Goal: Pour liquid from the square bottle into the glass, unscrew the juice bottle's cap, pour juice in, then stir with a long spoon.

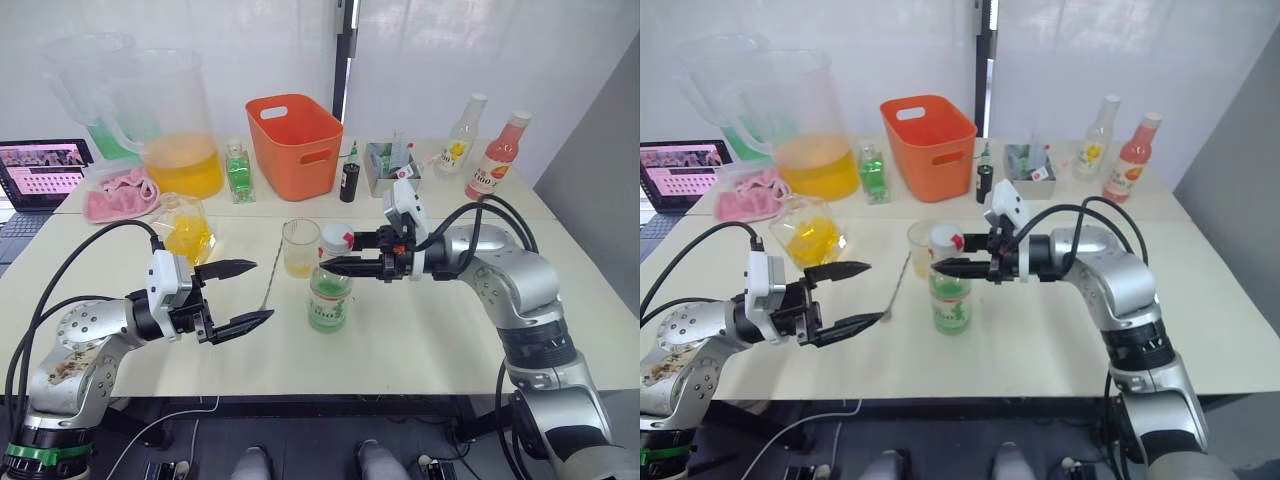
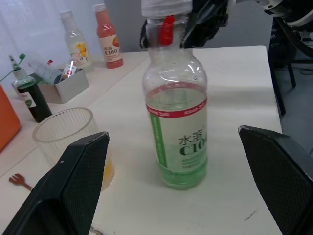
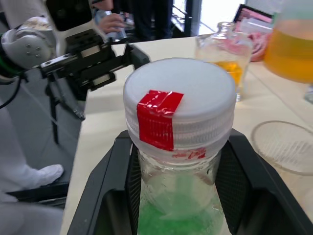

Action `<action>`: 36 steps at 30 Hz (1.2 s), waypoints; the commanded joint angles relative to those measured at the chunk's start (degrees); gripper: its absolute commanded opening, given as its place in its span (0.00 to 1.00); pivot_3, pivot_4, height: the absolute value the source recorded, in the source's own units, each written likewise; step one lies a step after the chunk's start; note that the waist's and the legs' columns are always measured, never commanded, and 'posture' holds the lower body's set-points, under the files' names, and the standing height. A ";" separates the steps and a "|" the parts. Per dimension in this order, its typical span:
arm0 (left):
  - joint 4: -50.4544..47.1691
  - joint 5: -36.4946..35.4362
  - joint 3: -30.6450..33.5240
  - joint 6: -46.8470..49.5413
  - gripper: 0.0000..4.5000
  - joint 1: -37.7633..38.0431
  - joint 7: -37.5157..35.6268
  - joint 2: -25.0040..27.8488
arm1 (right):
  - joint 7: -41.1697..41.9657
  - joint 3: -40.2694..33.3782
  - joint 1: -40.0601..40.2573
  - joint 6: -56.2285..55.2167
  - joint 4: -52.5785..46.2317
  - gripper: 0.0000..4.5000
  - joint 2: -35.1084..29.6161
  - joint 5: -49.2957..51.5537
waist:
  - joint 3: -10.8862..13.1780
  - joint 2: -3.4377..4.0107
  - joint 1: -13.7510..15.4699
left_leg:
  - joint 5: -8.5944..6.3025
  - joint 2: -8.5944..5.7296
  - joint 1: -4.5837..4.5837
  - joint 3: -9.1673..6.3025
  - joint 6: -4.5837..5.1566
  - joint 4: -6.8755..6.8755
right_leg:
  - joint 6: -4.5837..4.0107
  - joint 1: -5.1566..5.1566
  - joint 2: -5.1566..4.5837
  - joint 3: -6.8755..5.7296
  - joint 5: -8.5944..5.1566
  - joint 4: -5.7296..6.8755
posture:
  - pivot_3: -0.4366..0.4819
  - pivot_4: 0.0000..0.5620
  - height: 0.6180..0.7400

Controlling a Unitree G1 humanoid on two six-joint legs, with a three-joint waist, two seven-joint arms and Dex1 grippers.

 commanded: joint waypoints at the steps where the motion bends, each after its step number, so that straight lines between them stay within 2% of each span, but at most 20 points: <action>1: 0.04 -0.82 -0.55 -0.49 1.00 -0.86 -1.13 -0.19 | -6.01 -3.13 0.10 5.31 -7.39 0.34 0.28 3.42 | 0.00 0.00 -0.02 | 0.00 0.00 0.00 0.00 0.00 0.00 | 0.00 0.00 0.00 0.00 0.00 0.00 | 0.48 0.27 0.81; 10: 2.10 0.01 -2.09 -0.83 1.00 -2.37 -3.44 0.04 | -14.06 -2.05 3.50 11.39 -14.24 0.34 1.63 6.44 | 0.00 0.00 -0.02 | 0.01 0.00 -0.01 0.00 0.02 0.01 | 0.00 0.02 -0.01 0.01 0.00 -0.02 | 0.48 0.27 0.81; 19: 3.67 0.63 -2.65 -0.68 1.00 -3.84 -4.67 0.49 | -13.70 0.63 7.32 7.51 -14.81 0.34 1.26 5.48 | 0.00 0.00 -0.19 | 0.01 0.00 0.01 0.00 0.02 0.01 | 0.00 0.04 0.00 0.01 0.00 -0.02 | 0.48 0.27 0.81; 21: 4.02 0.68 -2.74 -0.58 1.00 -4.26 -4.94 0.57 | -13.43 0.44 7.37 6.98 -14.87 0.57 0.93 5.74 | 0.00 0.00 -0.20 | 0.01 0.00 0.03 0.00 0.02 0.01 | 0.00 0.04 0.00 0.02 0.00 -0.01 | 0.48 0.27 0.81; 22: 4.19 0.64 -2.81 -0.46 1.00 -4.58 -5.02 0.57 | -12.98 -0.03 7.28 6.83 -14.95 0.62 0.50 6.20 | 0.00 0.00 -0.17 | 0.01 0.01 0.03 0.00 0.02 0.01 | 0.00 0.04 0.01 0.01 0.00 -0.01 | 0.48 0.27 0.81; 25: 4.76 0.65 -3.06 -0.28 1.00 -5.37 -5.34 0.71 | -11.77 -1.82 6.32 6.28 -15.06 0.88 -1.20 6.91 | 0.00 0.00 -0.08 | 0.01 0.00 0.00 0.00 0.02 0.02 | 0.00 0.04 0.00 0.01 0.00 -0.02 | 0.48 0.27 0.81; 27: 5.33 0.83 -3.33 -0.12 1.00 -5.89 -5.67 0.96 | -11.85 -4.45 4.85 7.06 -15.08 0.99 -1.67 8.91 | 0.00 0.00 -0.04 | 0.01 0.00 0.00 0.00 0.02 0.03 | 0.00 0.05 -0.01 0.01 0.00 -0.04 | 0.48 0.27 0.81; 36: 7.96 -0.80 -4.61 3.84 1.00 -11.11 -5.37 -0.29 | -15.02 -17.34 -1.65 10.72 -14.16 0.99 -2.68 24.47 | 0.00 0.00 -0.01 | 0.01 0.00 -0.01 -0.01 0.02 0.02 | 0.00 0.05 0.00 0.01 0.00 -0.04 | 0.48 0.27 0.81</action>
